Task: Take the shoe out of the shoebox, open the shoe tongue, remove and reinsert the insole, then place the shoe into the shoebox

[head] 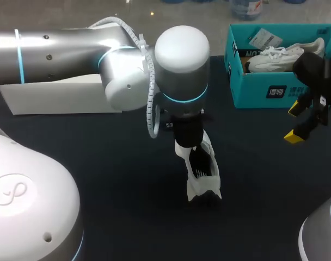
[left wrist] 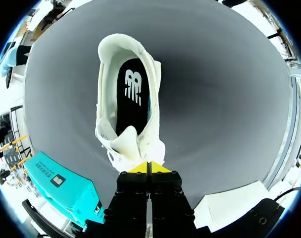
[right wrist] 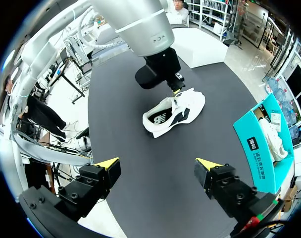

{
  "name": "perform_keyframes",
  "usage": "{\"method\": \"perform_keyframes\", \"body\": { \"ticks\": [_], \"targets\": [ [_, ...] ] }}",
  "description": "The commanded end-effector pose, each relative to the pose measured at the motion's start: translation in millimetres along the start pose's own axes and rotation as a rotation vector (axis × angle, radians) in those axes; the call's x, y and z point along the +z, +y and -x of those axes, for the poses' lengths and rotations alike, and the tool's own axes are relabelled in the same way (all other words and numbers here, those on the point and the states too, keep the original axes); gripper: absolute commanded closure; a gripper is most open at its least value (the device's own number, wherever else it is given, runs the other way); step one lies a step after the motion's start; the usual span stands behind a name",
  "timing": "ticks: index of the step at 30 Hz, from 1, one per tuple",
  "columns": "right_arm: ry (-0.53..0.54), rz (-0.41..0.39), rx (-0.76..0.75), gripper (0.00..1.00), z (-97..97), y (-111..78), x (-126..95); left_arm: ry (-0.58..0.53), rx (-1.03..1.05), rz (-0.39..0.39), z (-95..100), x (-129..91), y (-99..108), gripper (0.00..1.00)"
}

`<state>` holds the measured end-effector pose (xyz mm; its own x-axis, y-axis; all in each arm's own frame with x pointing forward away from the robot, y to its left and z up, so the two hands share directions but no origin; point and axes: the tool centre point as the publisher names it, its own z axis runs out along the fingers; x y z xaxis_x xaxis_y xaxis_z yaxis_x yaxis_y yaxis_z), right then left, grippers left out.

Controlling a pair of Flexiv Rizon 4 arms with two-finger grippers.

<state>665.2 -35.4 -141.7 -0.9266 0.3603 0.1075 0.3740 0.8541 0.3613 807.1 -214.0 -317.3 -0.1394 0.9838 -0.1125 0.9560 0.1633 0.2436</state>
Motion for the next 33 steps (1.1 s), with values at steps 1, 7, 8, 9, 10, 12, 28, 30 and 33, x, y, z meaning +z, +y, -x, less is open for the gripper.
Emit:
{"method": "perform_keyframes", "body": {
  "ticks": [1,7,8,9,10,12,28,30,33],
  "targets": [
    [0.003,-0.003,0.000,0.00,1.8,0.9,1.0,0.008,-0.130,0.003,-16.9,-12.0,7.7,1.00],
    [0.003,-0.003,0.000,0.00,1.8,0.9,1.0,0.033,-0.326,-0.062,-44.7,-13.0,13.6,1.00],
    [0.003,-0.003,0.000,0.00,1.8,0.9,1.0,0.038,-0.338,-0.071,-47.8,-14.8,12.3,0.87],
    [0.003,-0.003,0.000,0.00,1.8,0.9,1.0,0.038,-0.338,-0.071,-47.8,-14.8,12.3,0.00],
    [0.003,-0.003,0.000,0.00,1.8,0.9,1.0,0.038,-0.338,-0.071,-47.8,-14.8,12.3,0.00],
    [0.003,-0.003,0.000,0.00,1.8,0.9,1.0,0.038,-0.338,-0.071,-47.8,-14.8,12.3,0.00],
    [0.003,-0.003,0.000,0.00,1.8,0.9,1.0,0.038,-0.338,-0.071,-47.8,-14.8,12.3,0.00],
    [0.003,-0.003,0.000,0.00,1.8,0.9,1.0,0.080,-0.407,-0.067,-44.1,-17.9,7.2,0.00],
    [0.003,-0.003,0.000,0.00,1.8,0.9,1.0,0.149,-0.605,-0.097,-43.6,-21.2,0.3,0.00]
  ]
}}
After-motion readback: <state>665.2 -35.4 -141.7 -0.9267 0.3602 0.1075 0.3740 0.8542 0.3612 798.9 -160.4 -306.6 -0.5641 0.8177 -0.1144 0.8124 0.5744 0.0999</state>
